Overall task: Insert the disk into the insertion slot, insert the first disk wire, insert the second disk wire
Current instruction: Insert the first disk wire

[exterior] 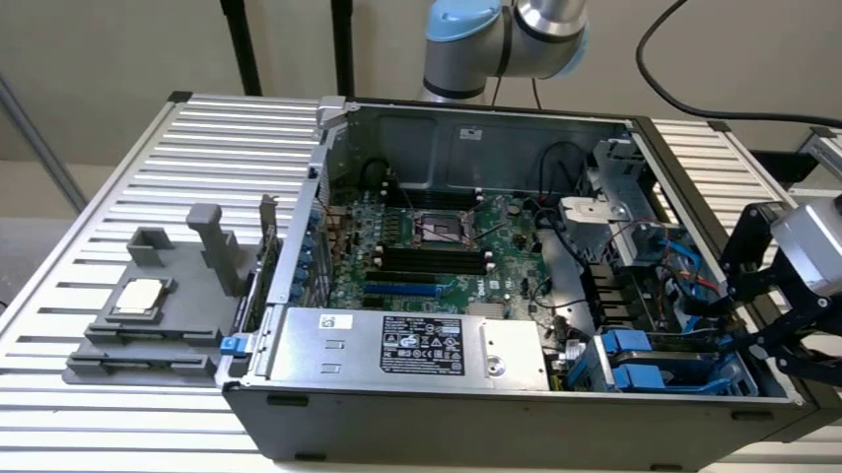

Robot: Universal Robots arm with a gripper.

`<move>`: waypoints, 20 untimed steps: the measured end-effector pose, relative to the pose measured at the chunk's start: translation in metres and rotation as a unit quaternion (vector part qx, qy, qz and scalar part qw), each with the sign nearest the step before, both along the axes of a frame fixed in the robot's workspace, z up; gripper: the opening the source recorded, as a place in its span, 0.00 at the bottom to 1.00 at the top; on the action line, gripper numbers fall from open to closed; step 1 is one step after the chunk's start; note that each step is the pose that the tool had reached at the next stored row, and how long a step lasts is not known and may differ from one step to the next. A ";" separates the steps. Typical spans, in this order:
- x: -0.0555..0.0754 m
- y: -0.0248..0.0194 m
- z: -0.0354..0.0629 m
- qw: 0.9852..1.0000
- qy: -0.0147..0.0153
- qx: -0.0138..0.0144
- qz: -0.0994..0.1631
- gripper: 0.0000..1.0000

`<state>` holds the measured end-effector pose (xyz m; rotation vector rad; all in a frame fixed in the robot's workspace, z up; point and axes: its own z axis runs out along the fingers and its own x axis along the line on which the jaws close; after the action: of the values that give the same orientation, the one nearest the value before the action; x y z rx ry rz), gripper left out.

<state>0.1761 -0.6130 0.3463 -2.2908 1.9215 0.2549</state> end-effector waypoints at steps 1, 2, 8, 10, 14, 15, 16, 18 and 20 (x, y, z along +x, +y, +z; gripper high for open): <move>-0.001 0.0000 -0.0001 1.000 -0.001 0.001 0.002 0.38; -0.002 -0.0001 -0.0002 1.000 -0.002 0.001 0.003 0.38; -0.005 -0.0002 -0.0007 1.000 -0.007 0.002 0.014 0.29; -0.005 -0.0001 -0.0007 1.000 -0.009 0.002 0.016 0.22; -0.005 -0.0001 -0.0007 1.000 -0.012 0.001 0.018 0.22; -0.005 -0.0001 -0.0008 1.000 -0.013 0.001 0.019 0.22; -0.005 -0.0001 -0.0008 1.000 -0.014 0.001 0.020 0.22; -0.005 -0.0002 -0.0009 1.000 -0.015 0.001 0.022 0.22; -0.005 -0.0001 -0.0010 1.000 -0.016 0.001 0.023 0.22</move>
<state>0.1707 -0.6131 0.3453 -2.3257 1.8533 0.2253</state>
